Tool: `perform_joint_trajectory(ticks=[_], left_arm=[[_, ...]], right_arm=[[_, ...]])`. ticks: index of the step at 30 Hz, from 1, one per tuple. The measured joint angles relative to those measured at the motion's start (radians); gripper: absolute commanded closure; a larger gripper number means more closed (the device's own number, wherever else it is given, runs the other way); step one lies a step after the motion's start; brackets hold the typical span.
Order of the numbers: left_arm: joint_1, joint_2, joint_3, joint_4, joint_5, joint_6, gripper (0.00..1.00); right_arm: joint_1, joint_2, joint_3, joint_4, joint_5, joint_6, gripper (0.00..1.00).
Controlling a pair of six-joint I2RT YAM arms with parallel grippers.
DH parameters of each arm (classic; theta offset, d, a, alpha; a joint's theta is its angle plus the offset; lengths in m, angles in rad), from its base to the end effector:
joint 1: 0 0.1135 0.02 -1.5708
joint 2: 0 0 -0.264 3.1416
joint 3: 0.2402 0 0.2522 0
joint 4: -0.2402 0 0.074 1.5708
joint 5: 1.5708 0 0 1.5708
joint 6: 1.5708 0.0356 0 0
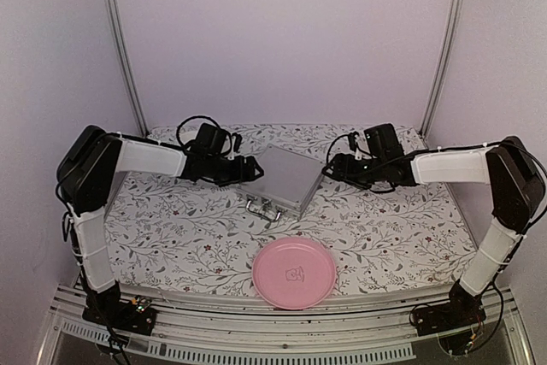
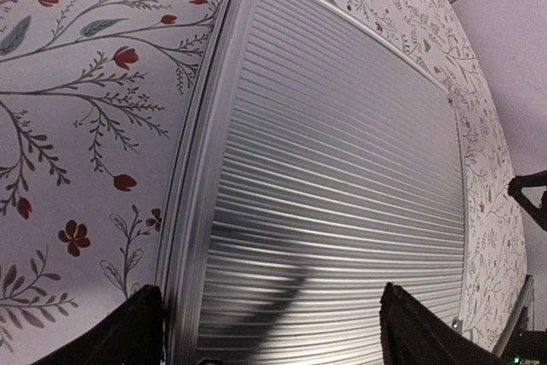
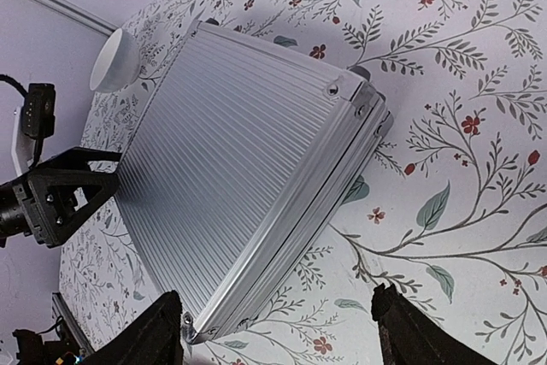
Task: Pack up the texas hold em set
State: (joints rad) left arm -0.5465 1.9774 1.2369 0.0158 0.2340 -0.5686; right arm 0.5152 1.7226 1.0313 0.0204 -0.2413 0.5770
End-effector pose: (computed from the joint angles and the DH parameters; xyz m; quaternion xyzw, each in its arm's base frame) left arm 0.3605 -0.2290 0.1630 0.0379 0.9061 -0.3061 0.2897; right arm 0.3195 0.1907 0.1970 -0.0247 0.8951 0.3169 0.3127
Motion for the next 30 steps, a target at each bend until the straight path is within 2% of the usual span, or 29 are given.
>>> perform_joint_trajectory(ticks=[14,30], left_arm=[[-0.113,-0.018,-0.029,0.013,-0.032,-0.045,0.13],[-0.33,0.024,-0.019,0.113,0.071,-0.117,0.13]], right_arm=[[0.006,-0.154,-0.069,-0.024,0.023,0.006,0.23],[0.035,-0.328,-0.256,-0.078,-0.005,0.037,0.26]])
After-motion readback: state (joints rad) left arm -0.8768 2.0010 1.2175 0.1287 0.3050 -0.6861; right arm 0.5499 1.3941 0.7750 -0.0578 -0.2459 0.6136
